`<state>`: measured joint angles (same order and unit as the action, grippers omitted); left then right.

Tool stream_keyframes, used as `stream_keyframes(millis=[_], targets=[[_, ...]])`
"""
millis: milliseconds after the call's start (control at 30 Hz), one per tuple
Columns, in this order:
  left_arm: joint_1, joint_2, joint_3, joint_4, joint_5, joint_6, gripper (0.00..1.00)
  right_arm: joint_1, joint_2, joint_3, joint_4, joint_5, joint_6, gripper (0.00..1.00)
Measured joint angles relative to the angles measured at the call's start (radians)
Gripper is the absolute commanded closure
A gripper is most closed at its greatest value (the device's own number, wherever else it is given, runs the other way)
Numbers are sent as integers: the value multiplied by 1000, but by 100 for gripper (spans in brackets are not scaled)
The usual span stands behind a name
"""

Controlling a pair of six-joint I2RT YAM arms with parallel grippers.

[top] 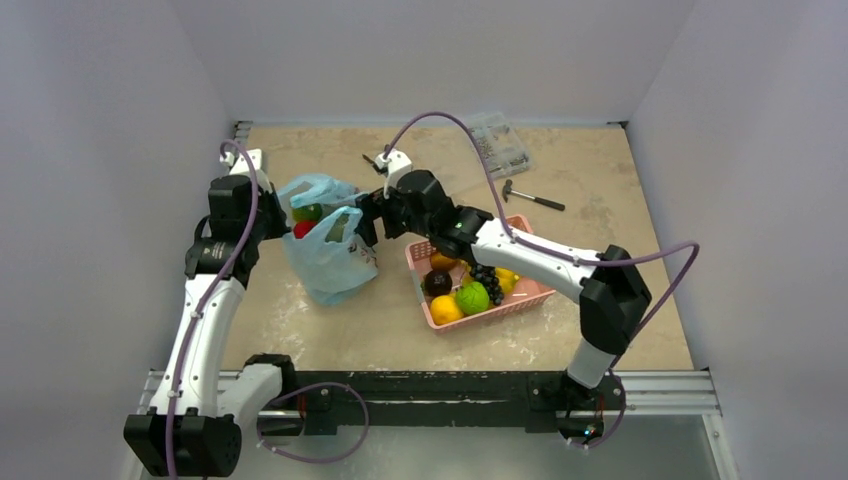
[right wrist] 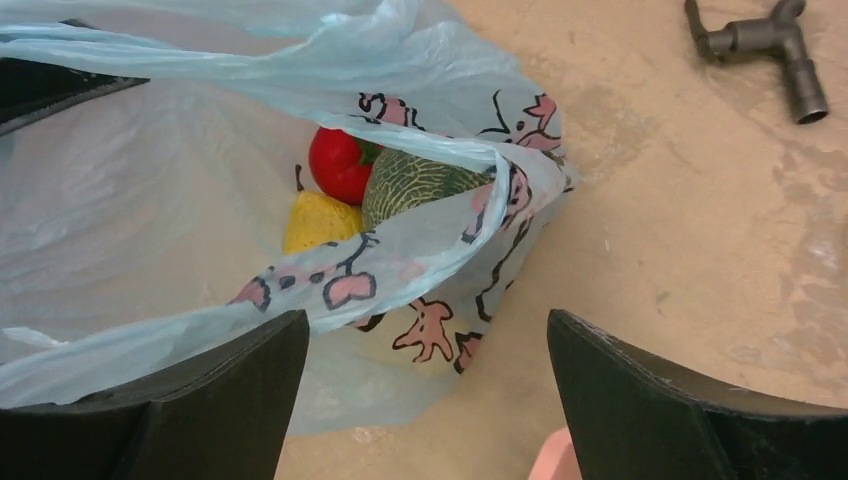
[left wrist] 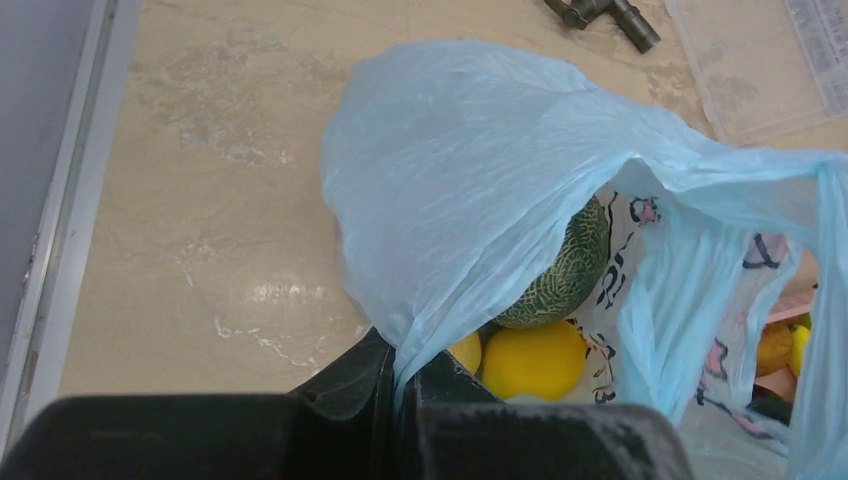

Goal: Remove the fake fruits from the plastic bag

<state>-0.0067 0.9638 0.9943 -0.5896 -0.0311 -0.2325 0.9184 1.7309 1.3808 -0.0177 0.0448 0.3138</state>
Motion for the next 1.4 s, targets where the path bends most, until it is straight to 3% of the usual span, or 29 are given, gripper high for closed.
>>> stream_keyframes(millis=[167,300,467,600,700,867,1167,1400], targets=[[0,-2,0,5,40,-8,100,3,-71,89,-158,53,-39,1],[0,-6,0,6,50,-12,100,2,-161,119,-150,53,-41,1],[0,-13,0,5,50,-16,100,23,-264,-5,134,-90,0,1],[0,-14,0,6,50,-19,100,140,-306,-167,308,-169,-132,1],[0,-14,0,5,50,-18,100,219,-279,-200,338,-166,-241,1],[0,-11,0,5,45,-17,100,248,-244,-218,363,-84,-407,1],[0,2,0,10,83,-10,100,280,35,-126,414,50,-717,1],[0,15,0,19,132,-13,100,287,175,-92,497,76,-782,1]])
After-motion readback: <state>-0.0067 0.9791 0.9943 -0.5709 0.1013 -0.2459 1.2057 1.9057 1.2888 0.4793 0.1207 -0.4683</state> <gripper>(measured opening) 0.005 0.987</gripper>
